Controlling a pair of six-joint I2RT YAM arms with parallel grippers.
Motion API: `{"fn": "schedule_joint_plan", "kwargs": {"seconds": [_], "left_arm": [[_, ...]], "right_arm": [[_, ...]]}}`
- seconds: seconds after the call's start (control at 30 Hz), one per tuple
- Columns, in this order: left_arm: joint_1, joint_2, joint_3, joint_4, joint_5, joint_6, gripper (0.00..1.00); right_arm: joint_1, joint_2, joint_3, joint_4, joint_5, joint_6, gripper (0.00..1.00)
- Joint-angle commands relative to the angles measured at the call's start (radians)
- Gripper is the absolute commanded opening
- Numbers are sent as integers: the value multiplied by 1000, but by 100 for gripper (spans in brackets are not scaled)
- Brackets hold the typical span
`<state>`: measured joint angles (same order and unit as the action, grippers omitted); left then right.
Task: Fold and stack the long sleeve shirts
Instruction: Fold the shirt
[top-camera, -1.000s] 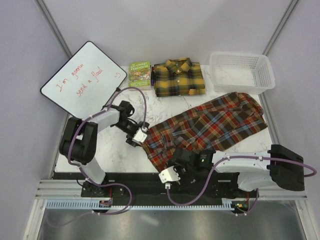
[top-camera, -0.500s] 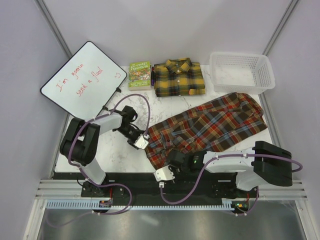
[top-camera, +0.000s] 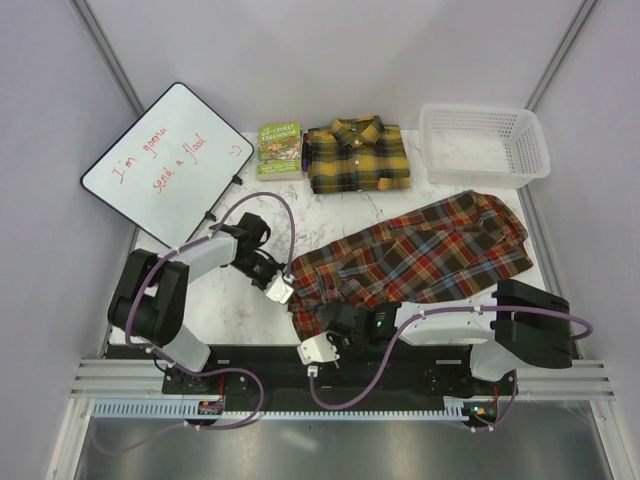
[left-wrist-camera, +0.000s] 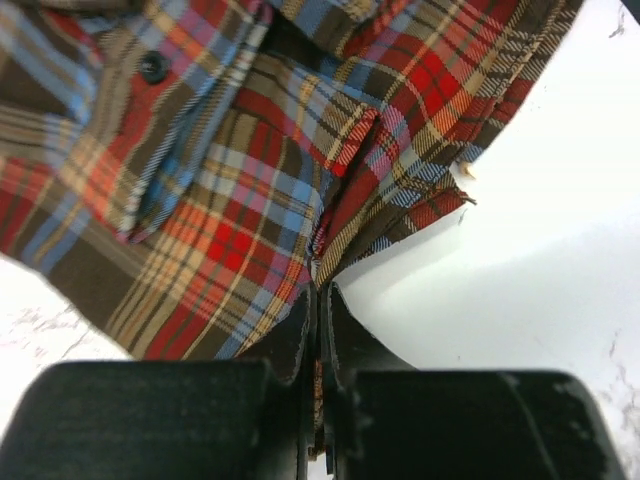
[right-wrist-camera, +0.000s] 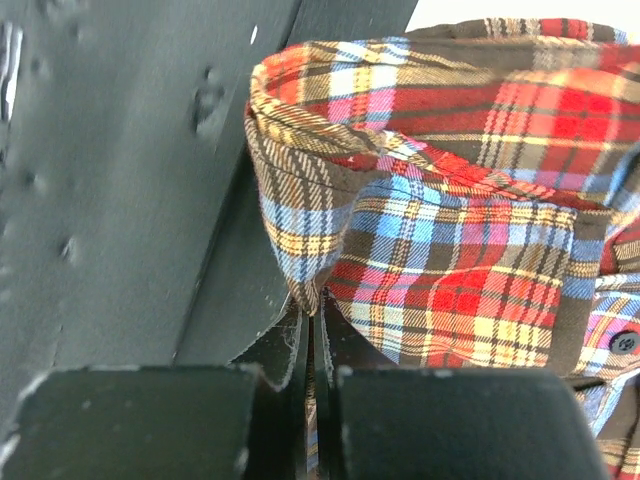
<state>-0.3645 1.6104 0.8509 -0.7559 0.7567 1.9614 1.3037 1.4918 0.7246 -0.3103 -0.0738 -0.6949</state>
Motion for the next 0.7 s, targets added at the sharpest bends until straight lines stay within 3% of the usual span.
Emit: {"fn": "schedule_joint_plan", "kwargs": {"seconds": [0.0, 0.33, 0.67], "left_arm": [[44, -98, 28, -59, 44, 94, 2], [38, -132, 169, -109, 138, 18, 2], [-103, -6, 428, -30, 187, -263, 2]], "right_arm": [[9, 28, 75, 93, 35, 3, 0], [8, -201, 42, 88, 111, 74, 0], [-81, -453, -50, -16, 192, 77, 0]]}}
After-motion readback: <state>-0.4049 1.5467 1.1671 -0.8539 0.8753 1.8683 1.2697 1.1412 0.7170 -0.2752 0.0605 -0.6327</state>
